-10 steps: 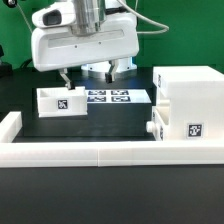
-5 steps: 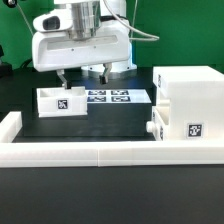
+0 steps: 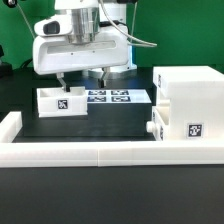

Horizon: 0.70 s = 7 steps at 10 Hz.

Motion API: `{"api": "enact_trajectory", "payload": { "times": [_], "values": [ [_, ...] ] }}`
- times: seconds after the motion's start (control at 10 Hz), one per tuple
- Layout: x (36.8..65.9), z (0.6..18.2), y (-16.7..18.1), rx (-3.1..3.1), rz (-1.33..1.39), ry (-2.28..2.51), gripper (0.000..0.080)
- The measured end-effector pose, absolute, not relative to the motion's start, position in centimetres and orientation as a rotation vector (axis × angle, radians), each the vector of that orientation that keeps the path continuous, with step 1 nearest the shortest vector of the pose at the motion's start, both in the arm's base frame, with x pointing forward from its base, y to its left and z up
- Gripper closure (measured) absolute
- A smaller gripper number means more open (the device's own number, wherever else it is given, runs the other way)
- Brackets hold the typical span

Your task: Assemble drawer

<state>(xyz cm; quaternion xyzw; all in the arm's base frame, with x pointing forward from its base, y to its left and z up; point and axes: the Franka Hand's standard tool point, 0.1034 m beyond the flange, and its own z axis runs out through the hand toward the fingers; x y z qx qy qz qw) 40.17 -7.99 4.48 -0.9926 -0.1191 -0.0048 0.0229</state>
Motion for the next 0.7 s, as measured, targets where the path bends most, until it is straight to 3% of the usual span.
{"api": "enact_trajectory", "payload": {
  "times": [0.7],
  "values": [
    [36.9, 1.2, -8.0, -3.099, -0.054, -0.352, 0.015]
  ]
}}
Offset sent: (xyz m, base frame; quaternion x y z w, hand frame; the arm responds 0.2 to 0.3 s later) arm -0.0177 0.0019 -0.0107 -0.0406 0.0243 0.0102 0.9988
